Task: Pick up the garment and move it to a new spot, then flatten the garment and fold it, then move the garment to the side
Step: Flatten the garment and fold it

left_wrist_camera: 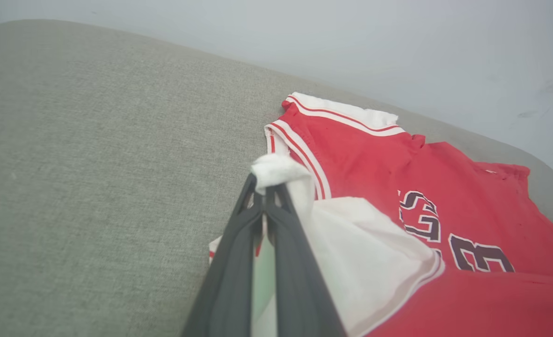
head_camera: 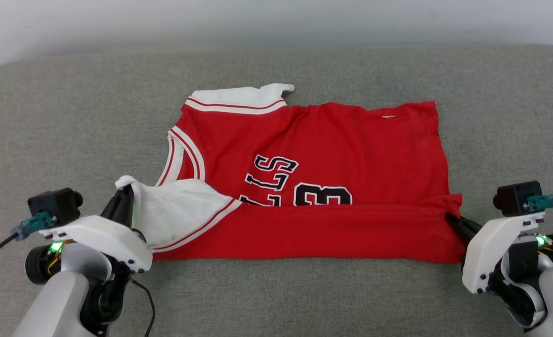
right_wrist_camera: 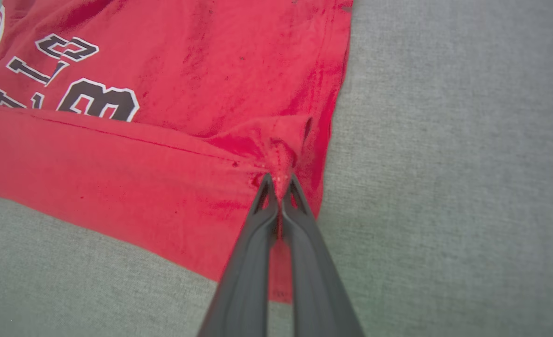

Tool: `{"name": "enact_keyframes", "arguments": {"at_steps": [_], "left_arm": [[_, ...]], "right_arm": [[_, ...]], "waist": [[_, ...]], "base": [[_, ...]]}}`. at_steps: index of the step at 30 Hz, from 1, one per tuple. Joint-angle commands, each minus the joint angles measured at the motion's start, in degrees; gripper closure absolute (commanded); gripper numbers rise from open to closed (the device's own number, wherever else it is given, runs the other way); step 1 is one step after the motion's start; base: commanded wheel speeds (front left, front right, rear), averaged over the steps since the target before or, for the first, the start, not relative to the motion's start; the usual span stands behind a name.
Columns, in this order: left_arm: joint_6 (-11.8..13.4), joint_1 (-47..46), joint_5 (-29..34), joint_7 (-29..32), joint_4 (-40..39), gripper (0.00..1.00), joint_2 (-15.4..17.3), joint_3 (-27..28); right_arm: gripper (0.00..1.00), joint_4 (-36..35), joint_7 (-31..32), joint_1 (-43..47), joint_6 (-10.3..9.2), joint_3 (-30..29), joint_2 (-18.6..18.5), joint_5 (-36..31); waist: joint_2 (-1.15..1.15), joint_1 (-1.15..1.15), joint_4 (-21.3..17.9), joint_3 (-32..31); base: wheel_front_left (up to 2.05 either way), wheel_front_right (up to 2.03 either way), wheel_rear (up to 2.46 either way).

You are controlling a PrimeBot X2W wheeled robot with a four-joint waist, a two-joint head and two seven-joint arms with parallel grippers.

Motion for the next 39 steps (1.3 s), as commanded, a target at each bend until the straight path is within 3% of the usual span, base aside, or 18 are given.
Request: {"name": "enact_keyframes", "arguments": {"at_steps": [1,8,9,10,11,12,13,20,26,34,39], "left_arm": [[-0.61,-2.02,0.34,0.03,1.42,1.0,-0.27,-0.33],[-3.25,-8.03,-0.17,0.41,9.7,1.0,-2.03,-1.73],[-3.71,-8.42,-0.67,1.1,10.99,1.0,-2.41,-1.99],[-4.08,-8.83,-0.98,1.65,12.09,0.72,-2.69,-2.28],[-4.34,-9.32,-1.16,2.04,13.27,0.5,-2.71,-2.36],[-4.54,-9.58,-1.7,2.46,14.33,0.16,-2.87,-2.31],[-4.56,-9.68,-1.83,2.66,15.32,0.0,-2.96,-2.35],[-6.24,-10.54,-3.03,2.48,19.6,0.0,-2.44,-1.71],[-7.03,-9.08,-4.23,4.76,18.69,0.0,-0.39,-1.27],[-5.79,-6.13,-5.68,15.09,13.16,0.0,4.95,-2.52],[-3.46,-4.41,-7.76,27.52,8.27,0.0,9.7,-3.86]], "right_arm": [[1.0,0.97,-0.37,-1.58,-0.08,0.39,-0.29,-0.07],[0.99,6.57,-2.08,-5.48,-0.09,2.42,-0.29,0.45],[0.7,7.49,-2.47,-5.59,-0.09,2.76,-0.19,0.48],[0.36,8.19,-3.0,-5.57,-0.09,3.15,-0.16,0.43],[0.0,8.95,-3.43,-5.41,-0.09,3.58,0.01,0.52],[0.0,9.6,-4.01,-5.34,-0.1,4.03,0.06,0.55],[0.0,10.01,-4.75,-5.37,-0.1,4.54,0.07,0.64],[0.0,9.11,-12.85,-3.54,-0.09,5.31,-0.17,1.1],[0.0,4.83,-22.15,0.32,-0.07,3.2,0.77,-1.23],[0.0,-2.53,-27.98,5.64,-0.07,-1.03,3.21,-5.11],[0.0,-7.83,-27.43,8.69,-0.07,-2.79,5.82,-6.79]], "waist": [[0.0,-0.01,-0.51,2.81],[0.0,-0.01,-0.62,6.24],[0.0,-0.01,-0.69,6.42],[0.0,-0.01,-0.74,6.54],[0.0,-0.01,-0.82,6.63],[0.0,-0.01,-0.92,6.61],[0.0,-0.01,-1.02,6.55],[0.0,-0.01,-1.53,3.61],[0.0,-0.01,-2.51,-0.86],[0.0,-0.01,-3.87,-5.2],[0.0,-0.01,-5.09,-5.77]], "base": [[0.0,0.0,0.0],[0.0,0.0,0.0],[0.0,0.0,0.0],[0.0,0.0,0.0],[0.0,0.0,0.0],[0.0,0.0,0.0],[0.0,0.0,0.0],[0.0,0.0,0.0],[0.0,0.0,0.0],[0.0,0.0,0.0],[0.0,0.0,0.0]]}}
